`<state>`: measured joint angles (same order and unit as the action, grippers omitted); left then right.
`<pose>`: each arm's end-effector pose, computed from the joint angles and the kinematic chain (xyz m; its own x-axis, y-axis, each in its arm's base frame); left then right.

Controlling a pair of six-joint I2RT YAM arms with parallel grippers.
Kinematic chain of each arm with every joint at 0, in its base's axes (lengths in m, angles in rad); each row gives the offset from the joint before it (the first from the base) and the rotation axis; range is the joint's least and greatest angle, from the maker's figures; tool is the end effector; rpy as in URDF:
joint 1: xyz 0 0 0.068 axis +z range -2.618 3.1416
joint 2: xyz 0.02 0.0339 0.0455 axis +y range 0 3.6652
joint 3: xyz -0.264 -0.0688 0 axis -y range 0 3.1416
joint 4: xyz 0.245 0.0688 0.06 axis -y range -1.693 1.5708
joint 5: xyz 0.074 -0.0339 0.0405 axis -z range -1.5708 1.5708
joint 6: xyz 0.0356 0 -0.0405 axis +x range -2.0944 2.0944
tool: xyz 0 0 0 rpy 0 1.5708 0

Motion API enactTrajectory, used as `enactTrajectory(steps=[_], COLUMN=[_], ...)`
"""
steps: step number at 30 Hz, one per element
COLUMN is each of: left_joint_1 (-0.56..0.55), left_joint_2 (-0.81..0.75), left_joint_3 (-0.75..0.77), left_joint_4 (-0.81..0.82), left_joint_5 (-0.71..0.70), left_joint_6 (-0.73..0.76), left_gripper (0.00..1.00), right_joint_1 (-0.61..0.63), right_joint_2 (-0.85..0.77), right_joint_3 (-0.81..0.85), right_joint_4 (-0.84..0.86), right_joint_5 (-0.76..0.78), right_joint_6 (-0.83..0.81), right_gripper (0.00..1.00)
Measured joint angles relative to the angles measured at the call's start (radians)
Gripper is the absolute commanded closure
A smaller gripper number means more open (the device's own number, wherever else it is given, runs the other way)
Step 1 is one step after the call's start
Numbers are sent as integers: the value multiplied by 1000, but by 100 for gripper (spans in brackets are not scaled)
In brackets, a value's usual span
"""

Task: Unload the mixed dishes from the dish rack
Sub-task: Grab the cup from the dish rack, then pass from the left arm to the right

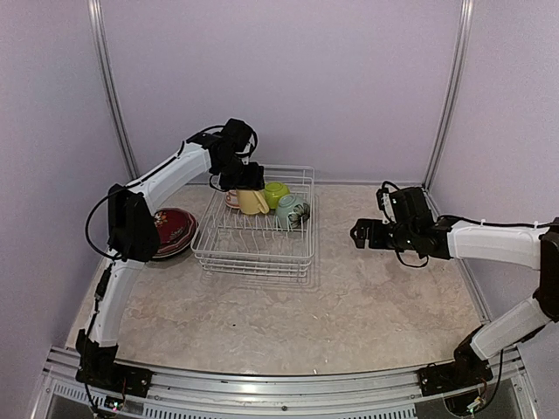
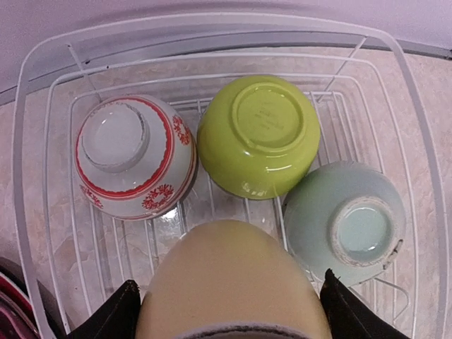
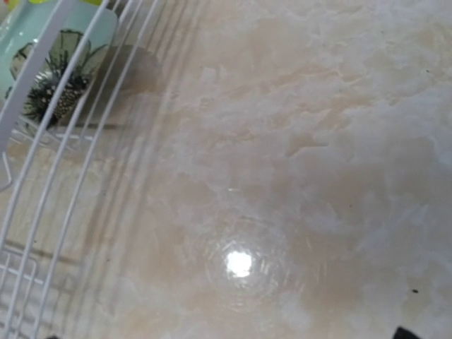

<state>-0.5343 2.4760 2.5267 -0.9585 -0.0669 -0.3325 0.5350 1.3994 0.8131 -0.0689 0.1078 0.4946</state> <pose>0.4631 -0.2713 0.2625 -0.7954 0.0923 -0.5990 0.2254 0.9625 -0.1511 0.2592 0.1491 0.2214 -0.6671 0.1532 -0.7290 -0.1327 0.9385 0.3187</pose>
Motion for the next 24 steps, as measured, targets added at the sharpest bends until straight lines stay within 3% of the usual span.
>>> enactTrajectory(steps=[10,17,24], left_joint_1=[6,36,57], left_joint_2=[-241,-409,-602], left_joint_3=[-133,-407,-792], left_joint_4=[37,152,420], left_joint_5=[130,303,529], left_joint_6=[-49,-136,-258], left_gripper=[100,100,100], right_joint_1=[0,2,4], right_joint_2=[40,87,201], right_joint_3=[63,92,105], right_joint_4=[24,179,486], right_joint_5=[-78,-286,-526], right_joint_6=[12,92,299], right_gripper=[0,1,2])
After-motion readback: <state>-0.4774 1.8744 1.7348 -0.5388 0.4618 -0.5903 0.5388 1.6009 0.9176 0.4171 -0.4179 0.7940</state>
